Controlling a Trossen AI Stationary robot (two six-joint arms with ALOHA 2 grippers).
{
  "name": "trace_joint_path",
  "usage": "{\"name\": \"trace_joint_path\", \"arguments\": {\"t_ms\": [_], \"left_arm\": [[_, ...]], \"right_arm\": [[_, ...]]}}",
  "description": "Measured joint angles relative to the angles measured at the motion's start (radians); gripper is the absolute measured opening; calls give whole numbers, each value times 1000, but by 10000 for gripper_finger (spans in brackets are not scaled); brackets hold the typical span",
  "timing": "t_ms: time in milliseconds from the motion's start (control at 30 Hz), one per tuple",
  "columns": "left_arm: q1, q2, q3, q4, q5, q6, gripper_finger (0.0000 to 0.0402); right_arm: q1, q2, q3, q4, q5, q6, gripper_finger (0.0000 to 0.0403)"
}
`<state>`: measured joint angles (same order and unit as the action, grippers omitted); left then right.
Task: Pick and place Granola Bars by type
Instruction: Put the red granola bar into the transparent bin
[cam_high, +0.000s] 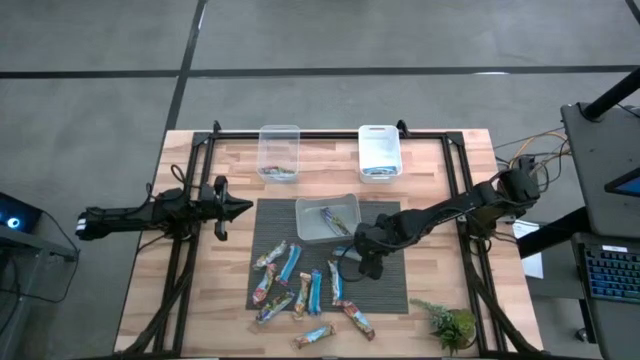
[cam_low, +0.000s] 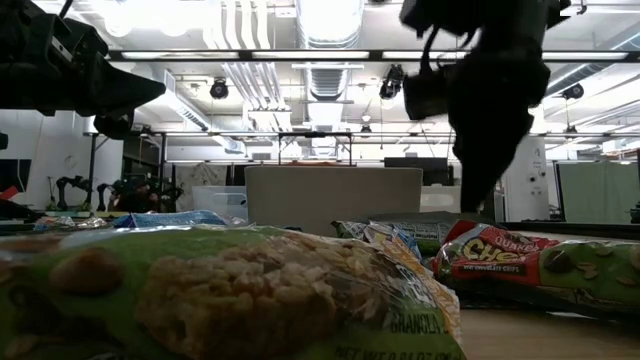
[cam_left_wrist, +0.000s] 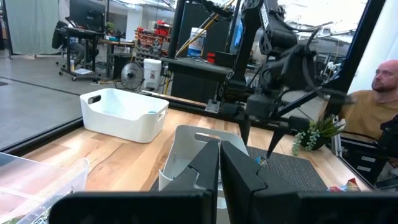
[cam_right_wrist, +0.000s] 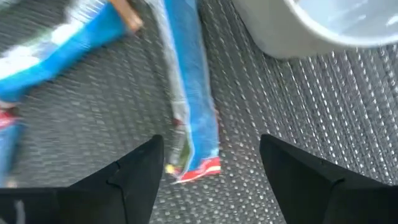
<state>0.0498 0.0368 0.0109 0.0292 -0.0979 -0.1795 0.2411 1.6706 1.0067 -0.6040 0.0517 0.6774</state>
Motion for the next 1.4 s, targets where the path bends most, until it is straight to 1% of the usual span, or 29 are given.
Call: {"name": "trace_joint_path", "arguments": {"t_ms": [133, 233, 333, 567, 867, 1167, 1400], "left_arm": [[0, 0, 0, 0, 0, 0, 0], [0, 1, 0, 0, 0, 0, 0], [0, 2, 0, 0, 0, 0, 0], [0, 2, 0, 0, 0, 0, 0], [0, 2, 0, 0, 0, 0, 0], [0, 2, 0, 0, 0, 0, 0], [0, 2, 0, 0, 0, 0, 0]], "right_arm": [[0, 25, -2, 7, -6, -7, 255], [0, 43, 1, 18, -29, -38, 252], [0, 44, 3, 22, -31, -62, 249], [1, 44, 4, 63, -34, -154, 251], [3, 84, 4, 100, -34, -283, 246], [3, 128, 4, 129, -37, -289, 246], [3, 129, 4, 130, -32, -288, 227]]}}
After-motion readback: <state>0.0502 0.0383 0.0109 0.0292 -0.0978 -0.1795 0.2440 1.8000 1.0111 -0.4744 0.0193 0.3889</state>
